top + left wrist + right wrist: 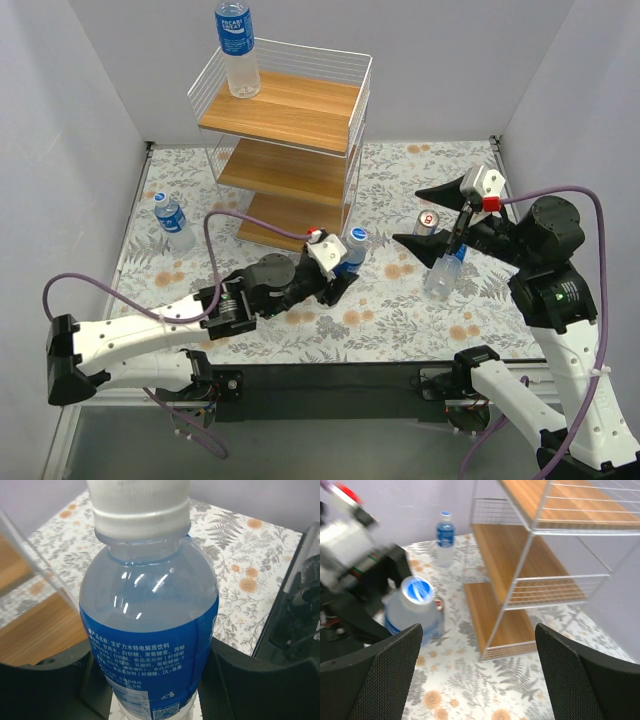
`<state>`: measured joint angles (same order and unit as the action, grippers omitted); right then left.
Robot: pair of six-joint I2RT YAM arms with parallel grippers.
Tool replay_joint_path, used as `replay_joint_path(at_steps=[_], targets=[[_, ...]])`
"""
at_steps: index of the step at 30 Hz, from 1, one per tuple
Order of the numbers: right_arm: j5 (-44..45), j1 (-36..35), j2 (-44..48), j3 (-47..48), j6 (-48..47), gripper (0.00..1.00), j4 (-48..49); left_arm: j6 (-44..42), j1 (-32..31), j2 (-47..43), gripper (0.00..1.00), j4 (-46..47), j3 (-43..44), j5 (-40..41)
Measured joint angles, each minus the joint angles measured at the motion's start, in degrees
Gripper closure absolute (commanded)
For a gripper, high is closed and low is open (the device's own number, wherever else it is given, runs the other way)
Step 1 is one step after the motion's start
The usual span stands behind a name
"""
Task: Place and organize the beverage onto the shelf
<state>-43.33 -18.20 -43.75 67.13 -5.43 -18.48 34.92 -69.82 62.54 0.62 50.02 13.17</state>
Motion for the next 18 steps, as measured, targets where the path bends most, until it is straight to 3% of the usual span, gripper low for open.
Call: replay_joint_path(at_steps=[7,12,18], targets=[[15.96,0.09,-1.79,-0.13,-3.34,0.02,0.09,-1.95,0.17,-4.87,1.0,-13.18,15.87,8.52],[24.74,0.63,-3.34,-1.29,-3.56,0.02,0.26,-4.83,0.52,-4.76,1.0,-15.21,27.87,14.1],[29.24,1.18,-3.76,-2.95,-3.32,0.02,0.22,-10.29,2.23,-1.16,1.0,-14.75,38.95,18.8]])
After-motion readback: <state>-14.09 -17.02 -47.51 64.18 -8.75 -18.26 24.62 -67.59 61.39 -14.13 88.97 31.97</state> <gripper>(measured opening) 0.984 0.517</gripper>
